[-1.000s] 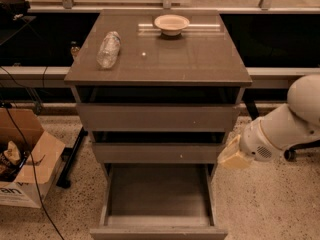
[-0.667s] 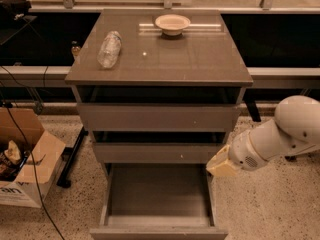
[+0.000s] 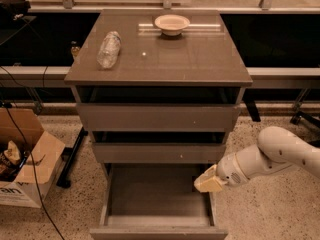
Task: Close bottom drawer
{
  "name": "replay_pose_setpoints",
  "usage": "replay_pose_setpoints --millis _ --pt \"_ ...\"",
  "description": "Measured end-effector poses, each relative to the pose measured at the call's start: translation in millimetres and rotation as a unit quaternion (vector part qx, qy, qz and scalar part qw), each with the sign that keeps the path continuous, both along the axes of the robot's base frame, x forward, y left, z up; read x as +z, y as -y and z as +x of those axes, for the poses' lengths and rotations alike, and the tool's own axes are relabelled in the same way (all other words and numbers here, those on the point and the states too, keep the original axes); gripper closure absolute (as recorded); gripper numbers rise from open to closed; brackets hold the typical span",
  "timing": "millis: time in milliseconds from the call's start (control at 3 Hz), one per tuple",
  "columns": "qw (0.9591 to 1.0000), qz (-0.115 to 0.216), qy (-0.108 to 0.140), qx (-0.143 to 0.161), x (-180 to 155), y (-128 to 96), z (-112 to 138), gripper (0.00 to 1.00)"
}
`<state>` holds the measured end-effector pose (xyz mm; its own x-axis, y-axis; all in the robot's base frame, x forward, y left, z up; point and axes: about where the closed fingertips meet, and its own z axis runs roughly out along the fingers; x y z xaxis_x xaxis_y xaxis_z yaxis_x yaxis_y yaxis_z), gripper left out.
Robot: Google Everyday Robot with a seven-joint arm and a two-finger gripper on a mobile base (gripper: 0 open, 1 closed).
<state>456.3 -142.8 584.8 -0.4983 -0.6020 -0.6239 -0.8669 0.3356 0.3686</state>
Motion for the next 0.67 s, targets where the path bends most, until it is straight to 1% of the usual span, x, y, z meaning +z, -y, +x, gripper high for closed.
replay_pose_setpoints --millis 333,667 --pt "0.9998 0.009 -0.016 -0.001 -16.1 -3.0 -5.0 1.00" --pt "0.9998 -0.012 -0.009 -0.010 -39.3 -5.5 -5.0 1.00"
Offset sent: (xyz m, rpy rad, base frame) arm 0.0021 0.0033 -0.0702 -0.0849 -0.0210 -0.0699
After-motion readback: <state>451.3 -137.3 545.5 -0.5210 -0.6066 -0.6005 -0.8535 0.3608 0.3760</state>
